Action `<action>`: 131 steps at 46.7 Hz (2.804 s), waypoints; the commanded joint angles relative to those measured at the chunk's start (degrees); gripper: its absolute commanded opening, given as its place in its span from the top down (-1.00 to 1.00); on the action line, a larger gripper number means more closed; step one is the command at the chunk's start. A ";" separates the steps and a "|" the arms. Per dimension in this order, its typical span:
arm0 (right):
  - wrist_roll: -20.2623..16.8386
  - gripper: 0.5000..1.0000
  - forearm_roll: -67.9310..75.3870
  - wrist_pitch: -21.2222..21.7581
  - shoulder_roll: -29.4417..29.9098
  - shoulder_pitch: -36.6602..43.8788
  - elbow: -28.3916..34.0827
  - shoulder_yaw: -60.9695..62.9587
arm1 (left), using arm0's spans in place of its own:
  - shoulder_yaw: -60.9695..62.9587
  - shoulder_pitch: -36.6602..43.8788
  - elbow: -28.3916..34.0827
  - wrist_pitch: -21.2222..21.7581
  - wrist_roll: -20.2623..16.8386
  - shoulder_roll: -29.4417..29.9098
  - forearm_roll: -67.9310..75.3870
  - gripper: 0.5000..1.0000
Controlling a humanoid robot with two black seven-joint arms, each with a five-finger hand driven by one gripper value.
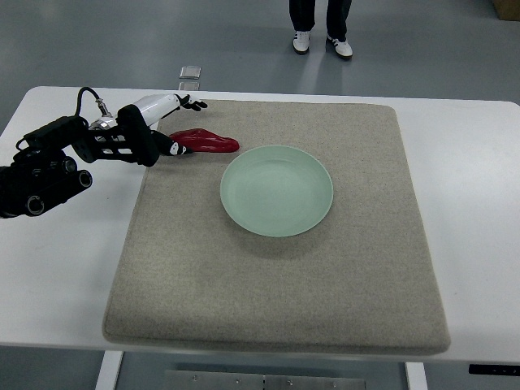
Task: Place red pepper on plate with left hand
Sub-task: 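Close the left hand fingers around the red chili pepper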
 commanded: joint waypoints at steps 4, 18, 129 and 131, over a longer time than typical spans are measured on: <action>0.00 -0.73 0.00 0.00 0.00 0.00 0.00 0.00 | 0.78 0.08 0.01 0.63 0.00 -0.01 0.00 -0.14; 0.00 -0.73 0.00 0.00 0.00 0.00 0.00 0.00 | 0.96 0.25 1.15 0.89 0.00 -0.36 0.00 0.08; 0.00 -0.73 0.00 0.00 0.00 0.00 0.00 0.00 | 2.19 0.08 5.02 2.38 -1.76 -3.79 -1.06 1.00; 0.00 -0.73 0.00 0.00 0.00 0.00 0.00 0.00 | 2.19 -0.10 5.02 3.35 -2.11 -3.79 -0.97 1.00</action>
